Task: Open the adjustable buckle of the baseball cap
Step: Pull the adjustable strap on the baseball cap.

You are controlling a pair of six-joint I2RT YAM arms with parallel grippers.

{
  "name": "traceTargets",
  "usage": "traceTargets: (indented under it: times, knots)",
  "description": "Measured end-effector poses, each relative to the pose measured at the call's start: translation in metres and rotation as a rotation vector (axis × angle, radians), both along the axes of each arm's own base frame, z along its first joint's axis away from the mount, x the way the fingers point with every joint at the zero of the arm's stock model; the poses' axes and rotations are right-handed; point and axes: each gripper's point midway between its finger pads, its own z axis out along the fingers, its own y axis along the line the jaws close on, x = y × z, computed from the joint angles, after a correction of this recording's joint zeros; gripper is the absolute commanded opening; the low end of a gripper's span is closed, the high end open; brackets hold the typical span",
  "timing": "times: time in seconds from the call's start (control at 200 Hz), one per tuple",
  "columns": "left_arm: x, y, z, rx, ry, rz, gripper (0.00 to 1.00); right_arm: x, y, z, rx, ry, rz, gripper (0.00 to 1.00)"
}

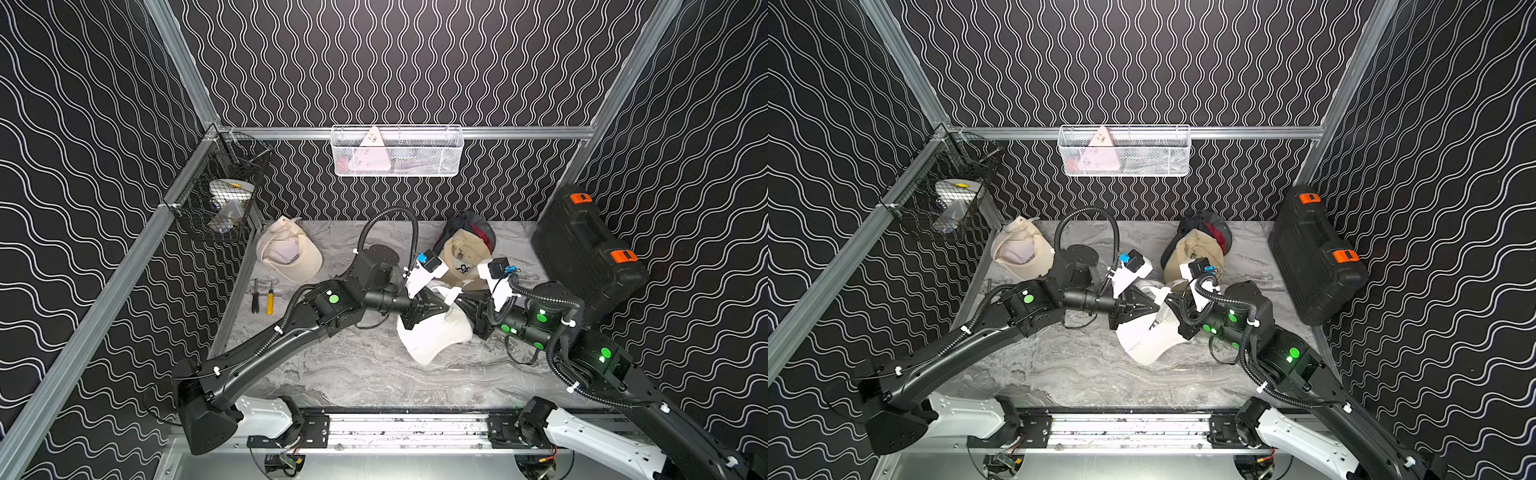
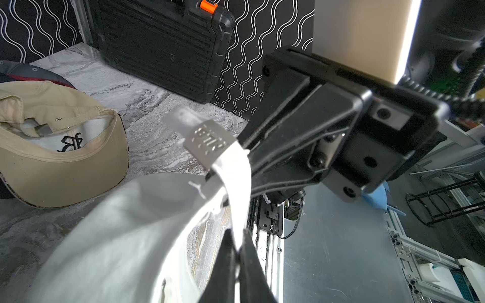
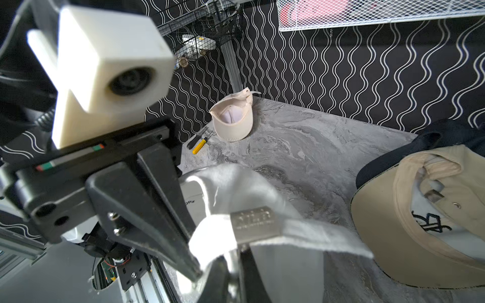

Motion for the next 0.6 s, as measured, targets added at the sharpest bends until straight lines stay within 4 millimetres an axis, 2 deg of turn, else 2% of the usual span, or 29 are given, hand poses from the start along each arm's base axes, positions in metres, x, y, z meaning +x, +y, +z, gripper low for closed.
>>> traceTargets:
  times: [0.6]
  knots:
    - [-0.007, 0.006, -0.013, 0.029, 0.022, -0.003, 0.03, 0.013, -0.016, 0.007, 0.016, -0.020, -0.125, 0.00]
